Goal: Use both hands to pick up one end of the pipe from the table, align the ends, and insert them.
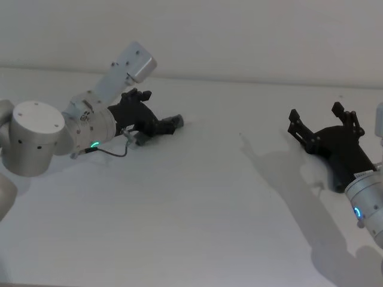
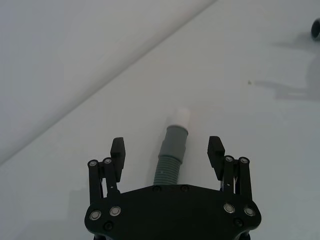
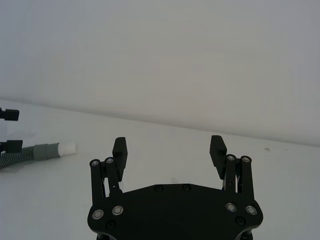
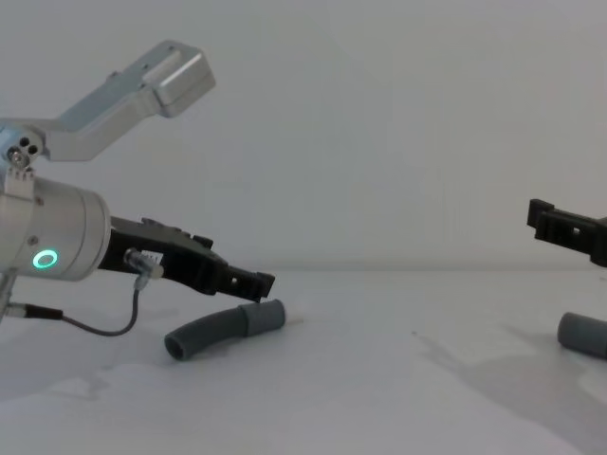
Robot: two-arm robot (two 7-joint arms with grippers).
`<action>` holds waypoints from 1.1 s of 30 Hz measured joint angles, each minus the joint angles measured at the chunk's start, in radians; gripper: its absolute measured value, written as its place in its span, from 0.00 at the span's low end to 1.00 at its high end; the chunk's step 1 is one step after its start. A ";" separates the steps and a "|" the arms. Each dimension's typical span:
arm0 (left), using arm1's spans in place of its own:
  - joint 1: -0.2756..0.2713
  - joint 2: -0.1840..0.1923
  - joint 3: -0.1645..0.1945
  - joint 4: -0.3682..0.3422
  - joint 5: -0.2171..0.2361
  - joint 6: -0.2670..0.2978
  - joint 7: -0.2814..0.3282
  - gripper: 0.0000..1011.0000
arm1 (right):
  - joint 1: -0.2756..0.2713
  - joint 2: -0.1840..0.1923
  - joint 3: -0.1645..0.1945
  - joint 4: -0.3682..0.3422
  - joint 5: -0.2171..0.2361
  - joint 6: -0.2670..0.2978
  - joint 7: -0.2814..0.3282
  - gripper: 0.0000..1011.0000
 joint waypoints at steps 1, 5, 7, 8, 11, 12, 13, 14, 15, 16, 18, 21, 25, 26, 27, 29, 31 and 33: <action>-0.001 0.001 0.001 0.001 0.000 0.004 -0.004 0.99 | 0.000 0.000 0.000 0.000 0.000 0.000 0.000 0.99; -0.007 0.010 0.006 0.006 0.003 0.024 -0.020 0.99 | 0.000 0.000 0.000 0.000 0.000 0.000 0.000 0.99; -0.009 0.012 0.008 0.009 0.005 0.029 -0.025 0.99 | 0.000 0.000 0.000 0.000 0.000 0.000 0.000 0.99; -0.010 0.013 0.010 0.011 0.007 0.032 -0.027 0.99 | 0.000 0.000 0.000 0.000 0.000 0.000 0.000 0.99; -0.016 0.015 0.014 0.018 0.012 0.040 -0.038 0.99 | 0.000 0.000 0.000 0.000 0.000 0.000 0.000 0.99; -0.019 0.016 0.016 0.023 0.014 0.043 -0.043 0.99 | 0.000 0.000 0.000 0.000 0.000 0.000 0.000 0.99; -0.021 0.016 0.017 0.026 0.015 0.044 -0.045 0.99 | 0.000 0.000 0.000 0.000 0.000 0.000 0.000 0.99; -0.024 0.016 0.019 0.031 0.017 0.045 -0.052 0.99 | 0.000 0.000 0.000 0.000 0.000 0.000 0.000 0.99; -0.027 0.015 0.021 0.035 0.018 0.046 -0.055 0.99 | 0.000 0.000 0.000 0.000 0.000 0.000 0.000 0.99; -0.029 0.015 0.022 0.037 0.018 0.046 -0.058 0.99 | 0.000 0.000 0.000 0.000 0.000 0.000 0.000 0.99; -0.035 0.011 0.026 0.048 0.021 0.046 -0.067 0.99 | 0.000 0.000 0.000 0.000 0.000 0.000 0.000 0.99; -0.044 0.006 0.031 0.065 0.024 0.046 -0.078 0.99 | 0.000 0.000 0.000 0.000 0.000 0.000 0.000 0.99; -0.055 -0.002 0.036 0.087 0.027 0.042 -0.091 0.99 | 0.000 0.000 0.000 0.000 0.000 0.000 0.000 0.99; -0.057 -0.003 0.037 0.091 0.028 0.041 -0.094 0.99 | 0.000 0.000 0.000 0.000 0.000 0.000 0.000 0.99; -0.059 -0.004 0.038 0.096 0.028 0.040 -0.097 0.99 | 0.000 0.000 0.000 0.000 0.000 0.000 0.000 0.99; -0.066 -0.009 0.041 0.109 0.030 0.037 -0.104 0.99 | 0.000 0.000 0.000 0.000 0.000 0.000 0.000 0.99; -0.069 -0.011 0.042 0.115 0.031 0.035 -0.109 0.99 | 0.000 0.000 0.000 0.000 0.000 0.000 0.000 0.99; -0.074 -0.015 0.044 0.126 0.032 0.033 -0.116 0.99 | 0.000 0.000 0.000 0.000 0.000 0.000 0.000 0.99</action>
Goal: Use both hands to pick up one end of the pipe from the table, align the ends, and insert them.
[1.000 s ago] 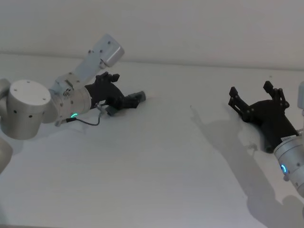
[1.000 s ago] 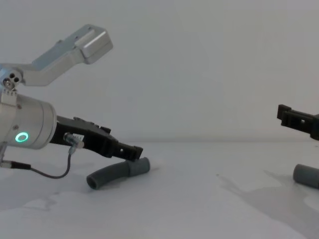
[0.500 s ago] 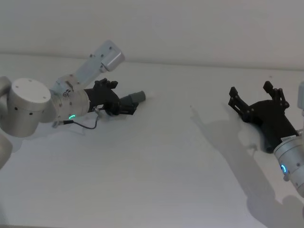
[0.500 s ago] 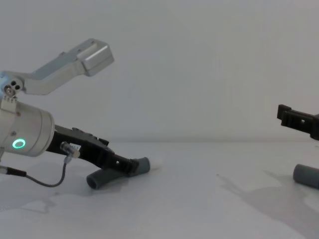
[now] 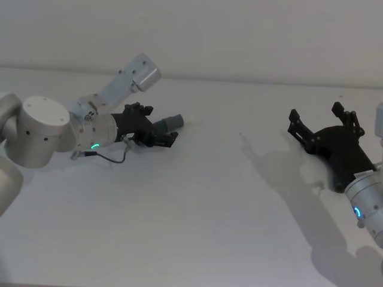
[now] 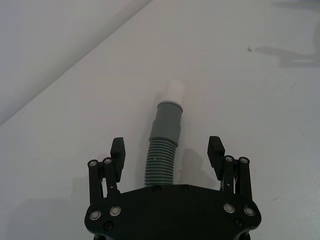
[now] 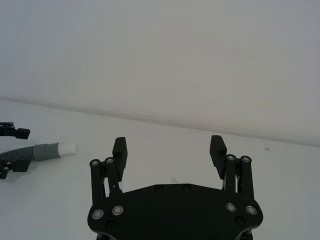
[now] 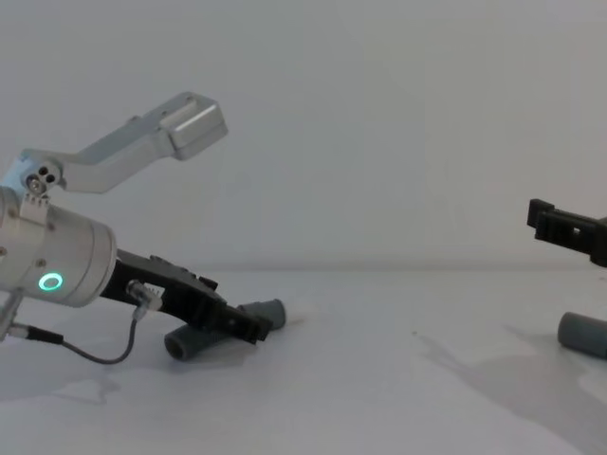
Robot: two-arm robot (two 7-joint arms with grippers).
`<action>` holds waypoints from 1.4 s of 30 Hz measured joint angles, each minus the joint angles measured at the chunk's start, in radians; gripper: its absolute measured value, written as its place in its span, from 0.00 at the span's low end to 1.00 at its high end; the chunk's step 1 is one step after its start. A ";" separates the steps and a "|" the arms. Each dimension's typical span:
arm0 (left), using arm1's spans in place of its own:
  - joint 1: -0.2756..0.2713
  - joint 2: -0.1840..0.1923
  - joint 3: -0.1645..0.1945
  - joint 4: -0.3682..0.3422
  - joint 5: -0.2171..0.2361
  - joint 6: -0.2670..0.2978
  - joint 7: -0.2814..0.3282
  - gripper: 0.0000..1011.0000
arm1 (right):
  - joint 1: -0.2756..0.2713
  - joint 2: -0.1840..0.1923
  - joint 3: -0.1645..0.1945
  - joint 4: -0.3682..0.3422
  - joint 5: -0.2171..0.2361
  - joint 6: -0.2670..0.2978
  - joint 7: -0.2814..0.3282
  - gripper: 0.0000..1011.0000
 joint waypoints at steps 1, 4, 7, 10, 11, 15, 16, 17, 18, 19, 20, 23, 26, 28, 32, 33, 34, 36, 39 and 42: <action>-0.003 -0.003 0.000 0.007 0.000 -0.001 -0.005 0.99 | 0.000 0.000 0.000 0.000 0.000 0.000 0.000 0.99; -0.006 -0.005 0.001 0.015 0.000 -0.002 -0.011 0.99 | 0.000 0.000 0.000 0.000 0.000 0.000 0.000 0.99; -0.011 -0.010 0.001 0.027 0.000 -0.003 -0.019 0.99 | 0.000 0.000 0.000 0.000 0.000 0.000 0.000 0.99; -0.013 -0.012 0.000 0.033 -0.002 -0.003 -0.023 0.99 | 0.000 0.000 0.000 0.000 0.000 0.000 0.000 0.99; -0.015 -0.014 -0.001 0.036 -0.003 -0.003 -0.025 0.99 | 0.000 0.000 0.000 0.000 0.000 0.000 0.000 0.99; -0.018 -0.017 -0.003 0.046 -0.010 -0.002 -0.030 0.99 | 0.000 0.000 0.000 0.000 0.000 0.000 0.000 0.99; -0.019 -0.018 -0.003 0.048 -0.011 -0.002 -0.030 0.99 | 0.000 0.000 0.000 0.000 0.000 0.000 0.000 0.99; -0.020 -0.019 -0.004 0.050 -0.013 -0.002 -0.031 0.99 | 0.000 0.000 0.000 0.000 0.000 0.000 0.000 0.99; -0.021 -0.020 -0.005 0.053 -0.016 -0.001 -0.032 0.99 | 0.000 0.000 0.000 0.000 0.000 0.000 0.000 0.99; -0.021 -0.021 -0.006 0.055 -0.017 0.000 -0.033 0.99 | 0.000 0.000 0.000 0.000 0.000 0.000 0.000 0.99; -0.023 -0.022 -0.007 0.058 -0.020 0.001 -0.033 0.99 | 0.000 0.000 0.000 0.000 0.000 0.000 0.000 0.99; -0.024 -0.024 -0.008 0.062 -0.024 0.003 -0.034 0.99 | 0.000 0.000 0.000 0.000 0.000 0.000 0.000 0.99; -0.025 -0.026 -0.009 0.066 -0.027 0.005 -0.035 0.99 | 0.000 0.000 0.000 0.000 0.000 0.000 0.000 0.99; -0.027 -0.027 -0.010 0.068 -0.029 0.005 -0.035 0.99 | 0.000 0.000 0.000 0.000 0.000 0.000 0.000 0.99; -0.027 -0.028 -0.011 0.071 -0.032 0.006 -0.036 0.99 | 0.000 0.000 0.000 0.000 0.000 0.000 0.000 0.99; -0.028 -0.028 -0.011 0.072 -0.033 0.007 -0.036 0.99 | 0.000 0.000 0.000 0.000 0.000 0.000 0.000 0.99; -0.028 -0.028 -0.011 0.072 -0.033 0.007 -0.036 0.99 | 0.000 0.000 0.000 0.000 0.000 0.000 0.000 0.99; -0.029 -0.028 -0.011 0.073 -0.034 0.007 -0.037 0.99 | 0.000 0.000 0.000 0.000 0.000 0.000 0.000 0.99; -0.033 -0.028 -0.008 0.078 -0.034 0.005 -0.041 0.99 | 0.000 0.000 0.000 0.000 0.000 0.000 0.000 0.99; -0.040 -0.030 -0.003 0.087 -0.035 -0.002 -0.047 0.99 | 0.000 0.000 0.000 0.000 0.000 0.000 0.000 0.99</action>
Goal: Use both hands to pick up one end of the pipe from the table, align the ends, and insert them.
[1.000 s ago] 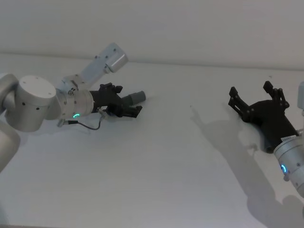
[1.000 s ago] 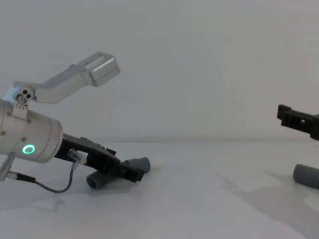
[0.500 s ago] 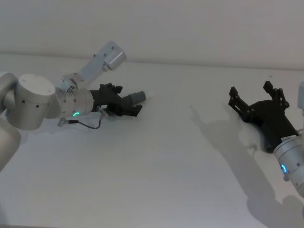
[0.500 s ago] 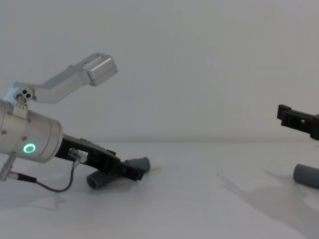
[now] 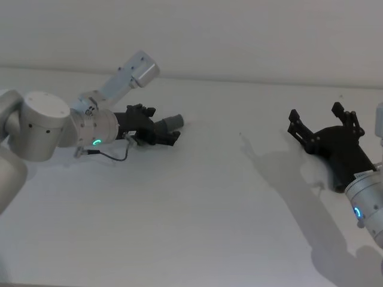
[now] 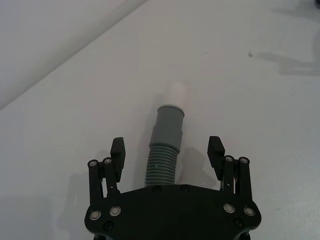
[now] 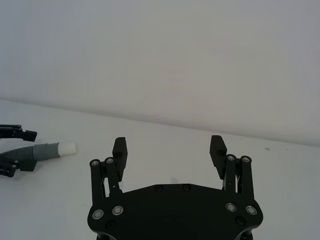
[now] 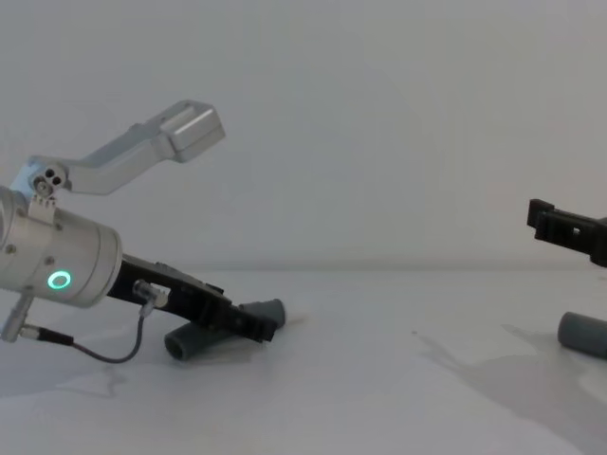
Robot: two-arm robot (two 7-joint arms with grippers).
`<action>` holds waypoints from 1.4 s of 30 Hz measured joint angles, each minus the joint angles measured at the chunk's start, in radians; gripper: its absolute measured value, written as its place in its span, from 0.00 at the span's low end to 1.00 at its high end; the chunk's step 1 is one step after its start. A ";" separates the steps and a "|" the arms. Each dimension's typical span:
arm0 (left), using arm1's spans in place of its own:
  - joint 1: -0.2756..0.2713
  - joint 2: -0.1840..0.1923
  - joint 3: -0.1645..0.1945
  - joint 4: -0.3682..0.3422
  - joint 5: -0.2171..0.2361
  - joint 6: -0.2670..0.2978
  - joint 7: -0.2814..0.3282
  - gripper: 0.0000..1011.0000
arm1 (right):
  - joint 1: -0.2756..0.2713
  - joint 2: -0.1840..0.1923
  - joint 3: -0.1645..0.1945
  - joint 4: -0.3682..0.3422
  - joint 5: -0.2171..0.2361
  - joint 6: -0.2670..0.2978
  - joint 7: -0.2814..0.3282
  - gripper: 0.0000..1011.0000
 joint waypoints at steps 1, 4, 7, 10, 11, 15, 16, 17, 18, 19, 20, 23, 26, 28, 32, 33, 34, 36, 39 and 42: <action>-0.003 -0.001 0.002 0.004 0.000 -0.002 -0.002 0.99 | 0.000 0.000 0.000 0.000 0.000 0.000 0.000 0.99; -0.014 -0.005 0.008 0.019 -0.001 -0.012 -0.011 0.99 | 0.000 0.000 0.000 0.000 0.000 0.000 0.000 0.99; -0.029 -0.011 0.017 0.040 -0.001 -0.026 -0.021 0.99 | 0.000 0.000 0.000 0.000 0.000 0.000 0.000 0.99; -0.041 -0.017 0.023 0.057 -0.001 -0.038 -0.030 0.99 | 0.000 0.000 0.000 0.000 0.000 0.000 0.000 0.99; -0.044 -0.018 0.025 0.060 -0.001 -0.039 -0.031 0.99 | 0.000 0.000 0.000 0.000 0.000 0.000 0.000 0.99; -0.055 -0.024 0.033 0.076 -0.004 -0.046 -0.041 0.99 | 0.000 0.000 0.000 0.000 0.000 0.000 0.000 0.99; -0.057 -0.025 0.034 0.078 -0.004 -0.046 -0.042 0.99 | 0.000 0.000 0.000 0.000 0.000 0.000 0.000 0.99; -0.060 -0.027 0.036 0.082 -0.005 -0.046 -0.045 0.99 | 0.000 0.000 0.000 0.000 0.000 0.000 0.000 0.99; -0.061 -0.027 0.037 0.084 -0.006 -0.046 -0.045 0.99 | 0.000 0.000 0.000 0.000 0.000 0.000 0.000 0.99; -0.063 -0.028 0.038 0.085 -0.007 -0.046 -0.046 0.99 | 0.000 0.000 0.000 0.000 0.000 0.000 0.000 0.99; -0.064 -0.029 0.040 0.086 -0.009 -0.046 -0.046 0.99 | 0.000 0.000 0.000 0.000 0.000 0.000 0.000 0.99; -0.066 -0.032 0.041 0.088 -0.013 -0.040 -0.046 0.99 | 0.000 0.000 0.000 0.000 0.000 0.000 0.000 0.99; -0.066 -0.033 0.042 0.088 -0.017 -0.031 -0.044 0.99 | 0.000 0.000 0.000 0.000 0.000 0.000 0.000 0.99; -0.066 -0.033 0.042 0.087 -0.019 -0.027 -0.041 0.99 | 0.000 0.000 0.000 0.000 0.000 0.000 0.000 0.99; -0.063 -0.033 0.041 0.079 -0.025 -0.012 -0.028 0.99 | 0.000 0.000 0.000 0.000 0.000 0.000 0.000 0.99; -0.062 -0.033 0.040 0.076 -0.026 -0.010 -0.026 0.99 | 0.000 0.000 0.000 0.000 0.000 0.000 0.000 0.99; -0.061 -0.033 0.040 0.075 -0.026 -0.008 -0.024 0.99 | 0.000 0.000 0.000 0.000 0.000 0.000 0.000 0.99; -0.058 -0.032 0.039 0.069 -0.028 0.000 -0.018 0.99 | 0.000 0.000 0.000 0.000 0.000 0.000 0.000 0.99; -0.056 -0.031 0.038 0.064 -0.030 0.007 -0.014 0.99 | 0.000 0.000 0.000 0.000 0.000 0.000 0.000 0.99; -0.052 -0.029 0.036 0.058 -0.032 0.017 -0.007 0.99 | 0.000 0.000 0.000 0.000 0.000 0.000 0.000 0.99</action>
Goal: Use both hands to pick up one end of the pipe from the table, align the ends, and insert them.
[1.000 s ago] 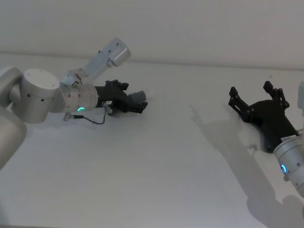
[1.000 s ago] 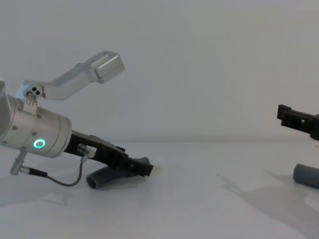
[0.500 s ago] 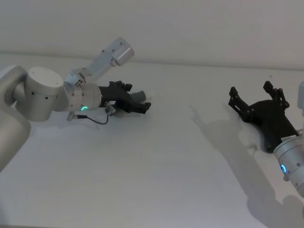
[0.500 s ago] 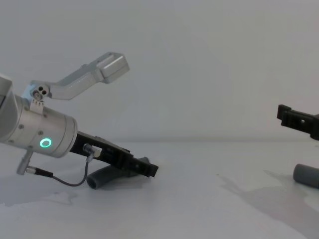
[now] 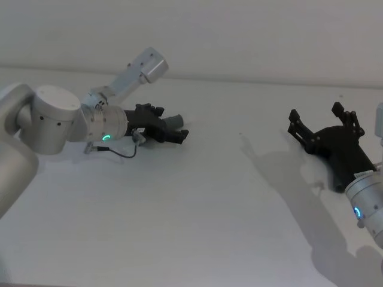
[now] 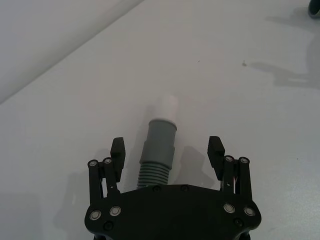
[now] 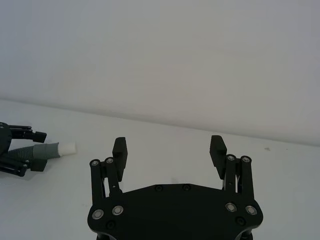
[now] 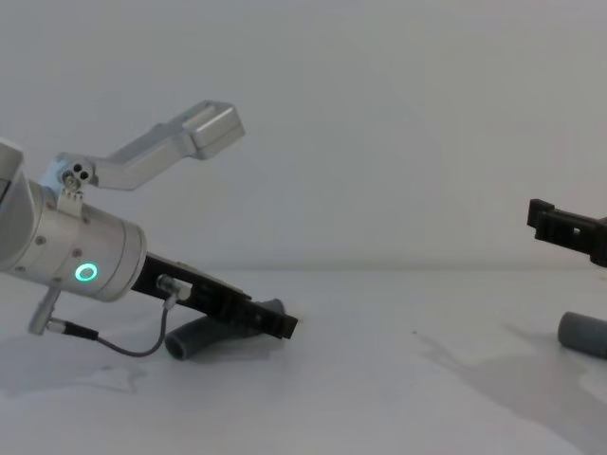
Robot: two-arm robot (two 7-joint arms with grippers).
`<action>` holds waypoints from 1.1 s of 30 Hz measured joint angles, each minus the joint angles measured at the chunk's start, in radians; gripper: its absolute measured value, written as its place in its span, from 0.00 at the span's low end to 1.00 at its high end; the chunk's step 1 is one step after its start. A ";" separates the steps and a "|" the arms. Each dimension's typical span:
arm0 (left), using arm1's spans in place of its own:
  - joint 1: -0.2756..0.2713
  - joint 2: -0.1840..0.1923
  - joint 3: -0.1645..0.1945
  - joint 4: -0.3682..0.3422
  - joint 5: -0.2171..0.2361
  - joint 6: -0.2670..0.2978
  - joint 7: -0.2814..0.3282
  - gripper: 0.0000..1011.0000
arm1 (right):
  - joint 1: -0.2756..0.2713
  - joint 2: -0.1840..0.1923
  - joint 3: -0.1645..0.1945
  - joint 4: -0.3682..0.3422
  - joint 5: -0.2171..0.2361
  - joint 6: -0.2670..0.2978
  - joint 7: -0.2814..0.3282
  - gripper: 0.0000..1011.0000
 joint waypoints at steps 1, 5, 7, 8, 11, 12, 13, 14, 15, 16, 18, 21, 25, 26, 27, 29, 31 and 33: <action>0.000 0.000 0.000 -0.001 0.000 0.002 0.001 0.99 | 0.000 0.000 0.000 0.000 0.000 0.000 0.000 0.99; 0.004 0.001 -0.001 -0.006 -0.002 0.010 0.005 0.99 | 0.000 0.000 0.000 0.000 0.000 0.000 0.000 0.99; 0.006 0.001 -0.001 -0.008 -0.004 0.013 0.008 0.99 | 0.000 0.000 0.000 0.000 0.000 0.000 0.000 0.99; 0.006 0.001 -0.001 -0.008 -0.004 0.014 0.008 0.99 | 0.000 0.000 0.000 0.000 0.000 0.000 0.000 0.99; 0.007 0.000 -0.001 -0.009 -0.005 0.016 0.010 0.99 | 0.000 0.000 0.000 0.000 0.000 0.000 0.000 0.99; 0.007 0.000 -0.001 -0.009 -0.006 0.017 0.011 0.99 | 0.000 0.000 0.000 0.000 0.000 0.000 0.000 0.99; 0.007 -0.001 -0.001 -0.009 -0.006 0.018 0.012 0.99 | 0.000 0.000 0.000 0.000 0.000 0.000 0.000 0.99; 0.008 -0.002 0.000 -0.009 -0.006 0.019 0.013 0.99 | 0.000 0.000 0.000 0.000 0.000 0.000 0.000 0.99; 0.008 -0.003 0.000 -0.008 -0.006 0.019 0.013 0.99 | 0.000 0.000 0.000 0.000 0.000 0.000 0.000 0.99; 0.008 -0.003 0.000 -0.008 -0.006 0.019 0.014 0.99 | 0.000 0.000 0.000 0.000 0.000 0.000 0.000 0.99; 0.008 -0.004 0.001 -0.007 -0.007 0.020 0.015 0.99 | 0.000 0.000 0.000 0.000 0.000 0.000 0.000 0.99; 0.008 -0.005 0.001 -0.007 -0.007 0.021 0.016 0.98 | 0.000 0.000 0.000 0.000 0.000 0.000 0.000 0.99; 0.008 -0.006 0.002 -0.005 -0.007 0.022 0.017 0.90 | 0.000 0.000 0.000 0.000 0.000 0.000 0.000 0.99; 0.008 -0.006 0.002 -0.005 -0.008 0.022 0.017 0.89 | 0.000 0.000 0.000 0.000 0.000 0.000 0.000 0.99; 0.008 -0.006 0.002 -0.005 -0.008 0.022 0.017 0.86 | 0.000 0.000 0.000 0.000 0.000 0.000 0.000 0.99; 0.008 -0.007 0.002 -0.005 -0.008 0.022 0.018 0.81 | 0.000 0.000 0.000 0.000 0.000 0.000 0.000 0.99; 0.008 -0.007 0.002 -0.005 -0.008 0.022 0.018 0.76 | 0.000 0.000 0.000 0.000 0.000 0.000 0.000 0.99; 0.008 -0.007 0.003 -0.004 -0.008 0.022 0.018 0.71 | 0.000 0.000 0.000 0.000 0.000 0.000 0.000 0.99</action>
